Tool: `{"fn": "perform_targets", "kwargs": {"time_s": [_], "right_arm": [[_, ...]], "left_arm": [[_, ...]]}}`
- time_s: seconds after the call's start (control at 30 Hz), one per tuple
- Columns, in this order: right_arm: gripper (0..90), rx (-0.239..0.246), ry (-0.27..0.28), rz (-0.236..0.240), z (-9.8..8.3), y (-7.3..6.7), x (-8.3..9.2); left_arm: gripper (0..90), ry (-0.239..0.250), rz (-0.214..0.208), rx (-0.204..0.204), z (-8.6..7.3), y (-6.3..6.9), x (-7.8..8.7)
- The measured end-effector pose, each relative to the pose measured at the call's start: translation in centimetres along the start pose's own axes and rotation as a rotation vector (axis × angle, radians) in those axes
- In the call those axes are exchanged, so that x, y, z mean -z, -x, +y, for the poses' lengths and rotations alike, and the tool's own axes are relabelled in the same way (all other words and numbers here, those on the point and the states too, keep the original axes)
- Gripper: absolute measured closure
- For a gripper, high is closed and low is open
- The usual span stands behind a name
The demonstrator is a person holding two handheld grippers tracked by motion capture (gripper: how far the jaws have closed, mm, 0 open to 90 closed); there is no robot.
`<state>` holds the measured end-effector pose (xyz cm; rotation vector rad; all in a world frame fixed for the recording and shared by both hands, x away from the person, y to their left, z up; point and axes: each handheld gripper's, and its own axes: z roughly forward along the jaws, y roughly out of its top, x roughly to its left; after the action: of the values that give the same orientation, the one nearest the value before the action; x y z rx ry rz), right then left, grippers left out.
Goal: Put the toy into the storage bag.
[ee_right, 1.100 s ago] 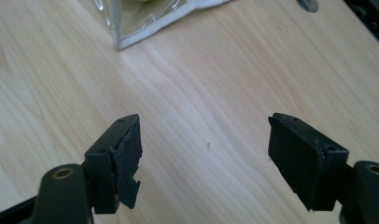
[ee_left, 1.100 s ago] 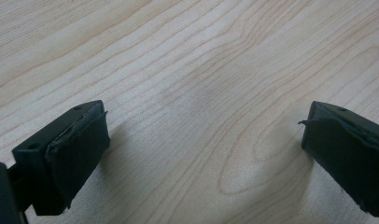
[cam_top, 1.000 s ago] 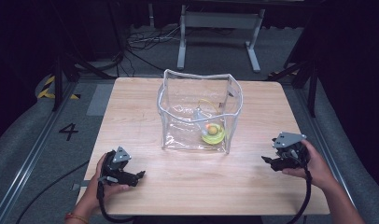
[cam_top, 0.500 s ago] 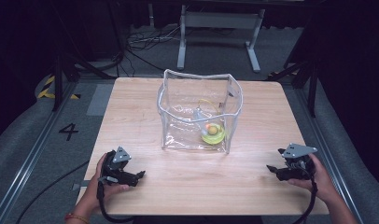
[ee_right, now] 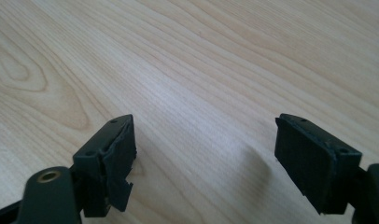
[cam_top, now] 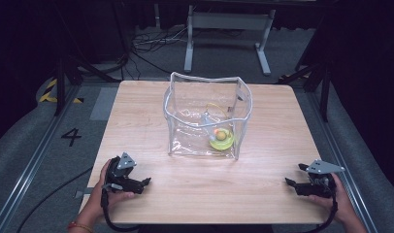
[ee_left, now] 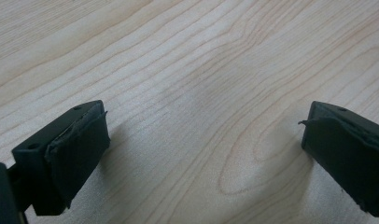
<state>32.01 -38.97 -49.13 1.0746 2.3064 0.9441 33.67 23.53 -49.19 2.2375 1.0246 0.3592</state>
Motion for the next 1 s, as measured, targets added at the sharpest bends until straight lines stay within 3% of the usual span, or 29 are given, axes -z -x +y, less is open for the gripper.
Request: {"fn": "perform_targets", "kwargs": {"time_s": [0.13,0.27,1.0], "right_arm": [[19.1,-0.065,0.022,0.001,-0.96,0.46,0.41],[16.5,-0.116,0.0,0.02,-0.96,0.87,0.25],[15.1,-0.13,-0.005,0.008,-0.89,0.77,0.15]], "left_arm": [[1.1,0.001,0.001,0.0,-0.01,0.01,-0.01],[1.1,0.001,0.002,-0.002,-0.01,0.0,0.0],[0.5,0.0,0.02,0.006,0.05,0.1,-0.03]]}}
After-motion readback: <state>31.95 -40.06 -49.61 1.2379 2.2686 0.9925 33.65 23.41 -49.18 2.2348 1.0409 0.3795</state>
